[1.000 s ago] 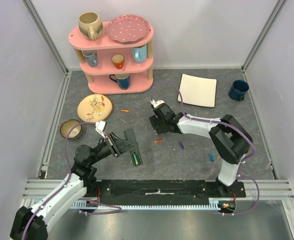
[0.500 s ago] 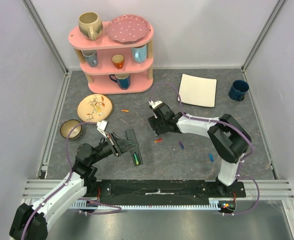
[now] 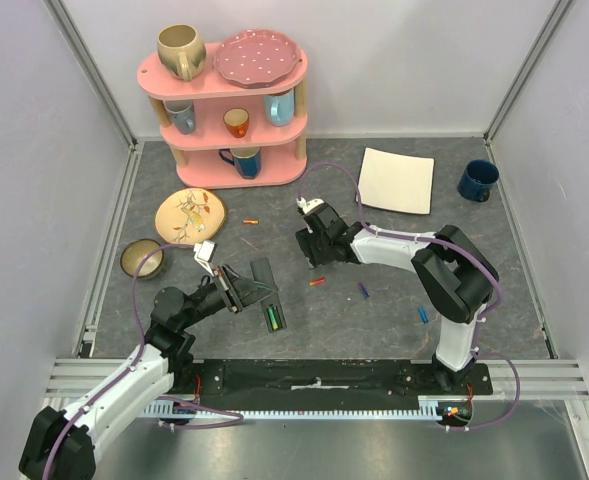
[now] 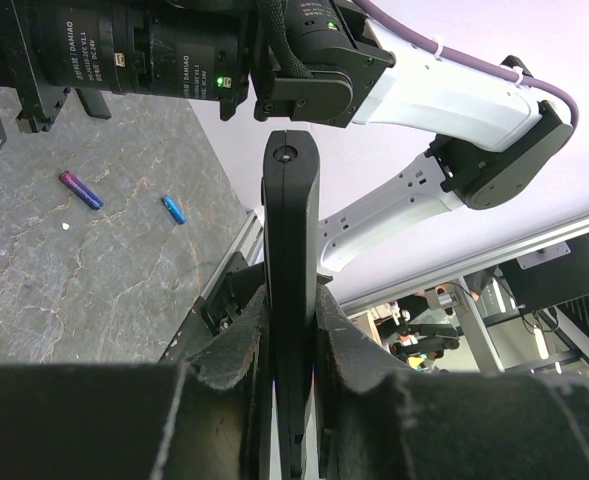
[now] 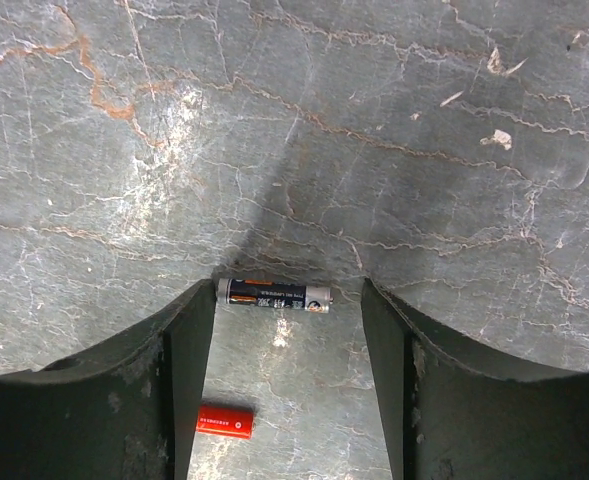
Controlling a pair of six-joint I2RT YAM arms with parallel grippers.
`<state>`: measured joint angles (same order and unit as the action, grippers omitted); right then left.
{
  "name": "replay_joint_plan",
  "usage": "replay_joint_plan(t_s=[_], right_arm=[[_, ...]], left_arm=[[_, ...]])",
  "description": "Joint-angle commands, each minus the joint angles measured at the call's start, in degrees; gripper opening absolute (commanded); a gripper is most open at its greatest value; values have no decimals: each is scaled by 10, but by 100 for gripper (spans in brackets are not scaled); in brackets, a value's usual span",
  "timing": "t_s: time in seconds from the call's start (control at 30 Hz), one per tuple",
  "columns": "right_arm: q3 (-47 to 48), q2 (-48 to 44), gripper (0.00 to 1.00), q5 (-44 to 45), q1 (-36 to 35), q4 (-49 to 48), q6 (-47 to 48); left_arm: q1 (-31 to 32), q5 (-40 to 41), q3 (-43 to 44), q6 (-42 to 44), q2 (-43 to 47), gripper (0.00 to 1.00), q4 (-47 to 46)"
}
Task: Load the batteries into the remote control
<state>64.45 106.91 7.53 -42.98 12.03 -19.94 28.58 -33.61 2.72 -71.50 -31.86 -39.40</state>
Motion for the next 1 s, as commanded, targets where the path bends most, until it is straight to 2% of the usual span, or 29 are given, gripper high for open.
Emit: replay_joint_plan(t_s=[0.0, 0.27, 0.5, 0.73, 0.87, 0.9, 0.97], right_arm=[[9, 14, 66, -15, 0, -10, -6], [-1, 13, 57, -12, 0, -10, -1], [-11, 5, 40, -5, -1, -8, 5], [-14, -14, 32, 8, 0, -3, -4], [-11, -31, 19, 41, 10, 19, -68], [-13, -42, 9, 56, 13, 25, -128], [-31, -55, 4, 70, 21, 13, -183]], left_arm=[[-4, -17, 2, 20, 3, 2, -28], [-3, -18, 3, 21, 1, 2, -29], [-4, -16, 3, 20, 1, 2, -27], [-3, -19, 6, 20, 0, 2, -26], [-4, -17, 7, 19, 1, 2, -26], [-4, -17, 6, 19, 3, 2, -25], [-4, -11, 5, 19, 4, 2, -21]])
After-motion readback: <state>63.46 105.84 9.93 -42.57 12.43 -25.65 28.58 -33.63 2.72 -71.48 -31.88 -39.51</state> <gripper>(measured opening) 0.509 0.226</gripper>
